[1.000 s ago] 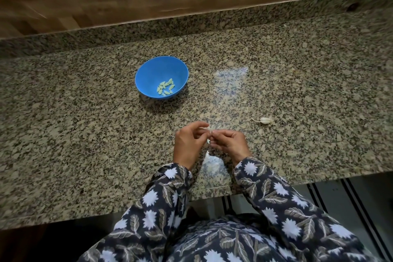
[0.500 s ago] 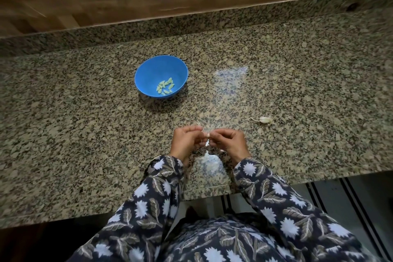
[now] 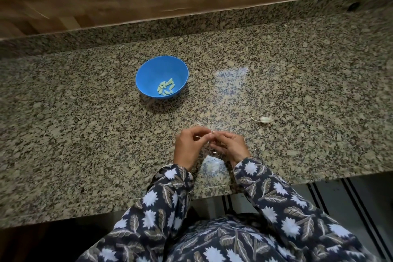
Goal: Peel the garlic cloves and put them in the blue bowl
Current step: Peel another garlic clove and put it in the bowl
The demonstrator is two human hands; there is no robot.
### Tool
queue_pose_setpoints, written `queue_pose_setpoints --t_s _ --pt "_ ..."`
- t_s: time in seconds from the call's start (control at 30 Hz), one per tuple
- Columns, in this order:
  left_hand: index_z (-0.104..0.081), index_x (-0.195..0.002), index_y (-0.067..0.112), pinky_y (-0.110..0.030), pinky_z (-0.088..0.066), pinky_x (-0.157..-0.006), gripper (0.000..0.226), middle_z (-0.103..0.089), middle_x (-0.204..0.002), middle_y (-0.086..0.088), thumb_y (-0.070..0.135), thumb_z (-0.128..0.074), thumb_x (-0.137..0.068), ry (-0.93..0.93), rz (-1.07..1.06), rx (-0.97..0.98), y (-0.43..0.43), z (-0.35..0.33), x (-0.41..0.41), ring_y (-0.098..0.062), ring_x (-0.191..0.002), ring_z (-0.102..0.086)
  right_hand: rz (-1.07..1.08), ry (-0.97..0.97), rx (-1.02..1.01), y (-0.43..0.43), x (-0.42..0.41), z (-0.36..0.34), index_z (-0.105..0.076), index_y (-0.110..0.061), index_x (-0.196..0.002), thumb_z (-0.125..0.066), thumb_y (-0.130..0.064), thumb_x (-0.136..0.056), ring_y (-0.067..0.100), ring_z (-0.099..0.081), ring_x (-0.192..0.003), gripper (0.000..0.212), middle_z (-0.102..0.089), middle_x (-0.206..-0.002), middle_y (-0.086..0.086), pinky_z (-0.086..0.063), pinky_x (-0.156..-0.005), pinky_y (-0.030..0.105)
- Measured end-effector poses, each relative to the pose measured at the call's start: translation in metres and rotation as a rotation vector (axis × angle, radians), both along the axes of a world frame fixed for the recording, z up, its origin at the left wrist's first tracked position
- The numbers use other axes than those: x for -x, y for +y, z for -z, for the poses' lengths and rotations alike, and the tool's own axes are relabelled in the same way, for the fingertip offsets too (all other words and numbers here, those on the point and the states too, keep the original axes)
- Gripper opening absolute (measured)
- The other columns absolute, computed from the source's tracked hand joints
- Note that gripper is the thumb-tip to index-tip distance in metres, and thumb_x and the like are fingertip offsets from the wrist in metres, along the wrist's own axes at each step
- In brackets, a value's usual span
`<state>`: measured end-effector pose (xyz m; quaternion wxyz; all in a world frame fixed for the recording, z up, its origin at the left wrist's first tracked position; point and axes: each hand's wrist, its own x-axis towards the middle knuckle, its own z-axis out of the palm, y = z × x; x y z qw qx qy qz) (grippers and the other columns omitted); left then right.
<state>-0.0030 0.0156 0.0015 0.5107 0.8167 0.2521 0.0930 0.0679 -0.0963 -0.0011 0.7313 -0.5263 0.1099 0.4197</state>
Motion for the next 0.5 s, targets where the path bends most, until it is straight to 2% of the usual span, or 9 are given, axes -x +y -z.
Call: queue_pose_setpoints --t_s 0.07,0.13,0.2,0.3,0.43,0.5 --pt "-0.071 -0.097 0.01 -0.013 -0.053 -0.07 0.016 -0.068 -0.087 0.005 0.014 -0.069 -0.082 -0.001 -0.005 -0.052 0.0 0.003 -0.001 -0.002 -0.079 -0.063 -0.027 -0.033 0.017 0.0 0.0 0.0 -0.064 0.003 -0.084 -0.057 0.002 -0.084 0.01 -0.065 -0.054 0.007 -0.066 -0.069 0.009 -0.056 -0.057 0.018" --pt "-0.07 -0.097 0.008 -0.017 -0.053 -0.067 0.013 -0.069 -0.086 0.0 0.013 -0.065 -0.086 0.018 -0.032 -0.01 0.003 0.007 -0.001 -0.009 -0.077 -0.064 -0.037 -0.052 0.015 0.0 0.001 0.001 -0.063 0.005 -0.087 -0.056 0.003 -0.084 0.01 -0.064 -0.053 0.008 -0.065 -0.069 0.01 -0.055 -0.057 0.019" --pt "-0.069 -0.093 0.006 -0.02 -0.051 -0.059 0.011 -0.068 -0.083 -0.008 0.01 -0.06 -0.089 0.031 -0.092 0.159 0.003 0.006 -0.002 -0.015 -0.07 -0.062 -0.033 -0.044 -0.003 0.001 0.001 0.001 -0.062 0.006 -0.086 -0.056 0.003 -0.084 0.01 -0.065 -0.053 0.008 -0.067 -0.064 0.008 -0.055 -0.057 0.019" --pt "-0.067 -0.087 0.004 -0.016 -0.049 -0.05 0.01 -0.067 -0.077 -0.01 0.004 -0.057 -0.09 0.007 -0.188 0.464 0.003 0.001 -0.004 -0.012 -0.059 -0.06 -0.01 -0.034 -0.021 0.001 0.0 0.003 -0.062 0.005 -0.084 -0.056 0.003 -0.085 0.011 -0.065 -0.052 0.007 -0.068 -0.062 0.007 -0.055 -0.057 0.019" --pt "-0.067 -0.093 0.001 -0.022 -0.057 -0.064 0.014 -0.069 -0.095 -0.017 -0.006 -0.06 -0.084 -0.008 -0.278 0.823 0.004 -0.003 0.001 -0.017 -0.074 -0.068 0.013 -0.068 -0.034 0.002 -0.002 0.005 -0.061 0.007 -0.095 -0.057 0.002 -0.085 0.011 -0.067 -0.057 0.012 -0.068 -0.072 0.009 -0.055 -0.059 0.017" --pt "-0.066 -0.099 0.0 -0.025 -0.058 -0.07 0.018 -0.069 -0.099 -0.018 -0.006 -0.061 -0.083 -0.01 -0.293 0.886 0.004 -0.004 0.004 -0.02 -0.078 -0.068 -0.027 -0.133 -0.025 0.001 -0.002 0.007 -0.063 0.004 -0.094 -0.058 0.003 -0.084 0.011 -0.067 -0.061 0.011 -0.068 -0.078 0.009 -0.056 -0.063 0.017"
